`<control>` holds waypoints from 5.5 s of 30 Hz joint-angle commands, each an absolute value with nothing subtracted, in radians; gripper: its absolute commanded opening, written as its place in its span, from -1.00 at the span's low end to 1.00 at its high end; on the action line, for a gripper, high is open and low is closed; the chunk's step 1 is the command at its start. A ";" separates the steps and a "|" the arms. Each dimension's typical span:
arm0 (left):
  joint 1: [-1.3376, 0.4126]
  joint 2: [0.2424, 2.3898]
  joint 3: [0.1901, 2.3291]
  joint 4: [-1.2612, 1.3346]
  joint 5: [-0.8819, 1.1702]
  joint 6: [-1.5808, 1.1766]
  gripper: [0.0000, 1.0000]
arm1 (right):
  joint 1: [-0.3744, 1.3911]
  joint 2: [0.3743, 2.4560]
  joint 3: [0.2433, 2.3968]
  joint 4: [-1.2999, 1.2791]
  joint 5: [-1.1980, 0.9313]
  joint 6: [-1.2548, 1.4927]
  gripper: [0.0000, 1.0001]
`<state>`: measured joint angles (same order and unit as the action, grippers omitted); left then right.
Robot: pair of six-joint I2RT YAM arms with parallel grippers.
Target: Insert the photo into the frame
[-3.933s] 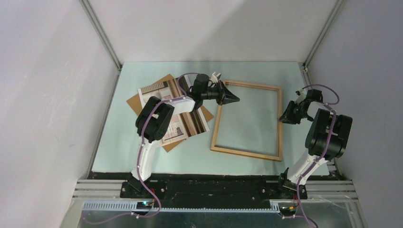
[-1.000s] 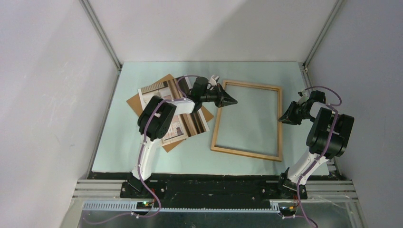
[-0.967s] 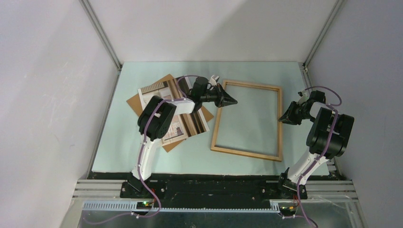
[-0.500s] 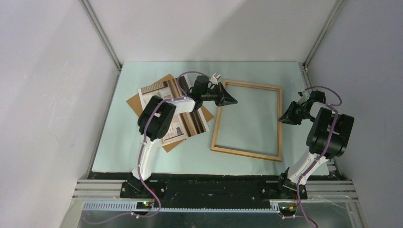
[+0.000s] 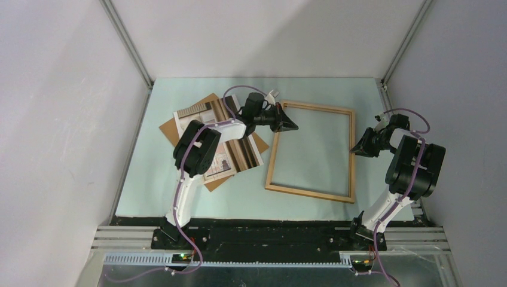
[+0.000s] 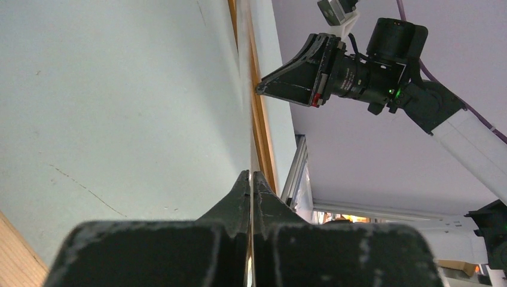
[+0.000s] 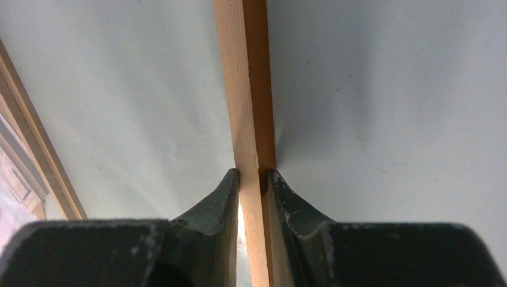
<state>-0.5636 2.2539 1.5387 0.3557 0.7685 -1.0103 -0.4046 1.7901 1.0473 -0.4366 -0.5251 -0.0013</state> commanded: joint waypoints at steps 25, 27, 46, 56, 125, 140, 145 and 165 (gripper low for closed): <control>-0.568 2.259 1.558 0.377 0.806 -1.261 -1.00 | -0.416 1.806 1.069 -0.449 -0.516 -0.008 -1.00; -0.569 2.257 1.556 0.376 0.808 -1.279 -1.00 | -0.415 1.807 1.070 -0.448 -0.516 -0.008 -1.00; -0.577 2.250 1.519 0.377 0.816 -1.360 -1.00 | -0.410 1.805 1.068 -0.450 -0.517 -0.006 -1.00; -0.583 2.265 1.520 0.377 0.829 -1.398 -1.00 | -0.409 1.807 1.070 -0.449 -0.516 -0.008 -1.00; -0.608 2.209 1.437 0.443 0.845 -1.480 -1.00 | -0.413 1.814 1.085 -0.488 -0.592 -0.005 -1.00; -0.622 2.272 1.505 0.317 0.809 -1.328 -1.00 | -0.412 1.815 1.086 -0.504 -0.604 -0.012 -0.92; -0.623 2.280 1.529 0.273 0.801 -1.276 -1.00 | -0.412 1.817 1.085 -0.506 -0.607 -0.015 -0.87; -0.631 2.294 1.524 0.246 0.775 -1.219 -0.92 | -0.413 1.826 1.085 -0.514 -0.614 -0.023 -0.71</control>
<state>-0.5816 2.2803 1.5021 0.2489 0.7380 -1.2396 -0.4259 1.8023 1.0702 -0.4717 -0.5335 -0.0528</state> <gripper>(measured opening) 0.030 0.238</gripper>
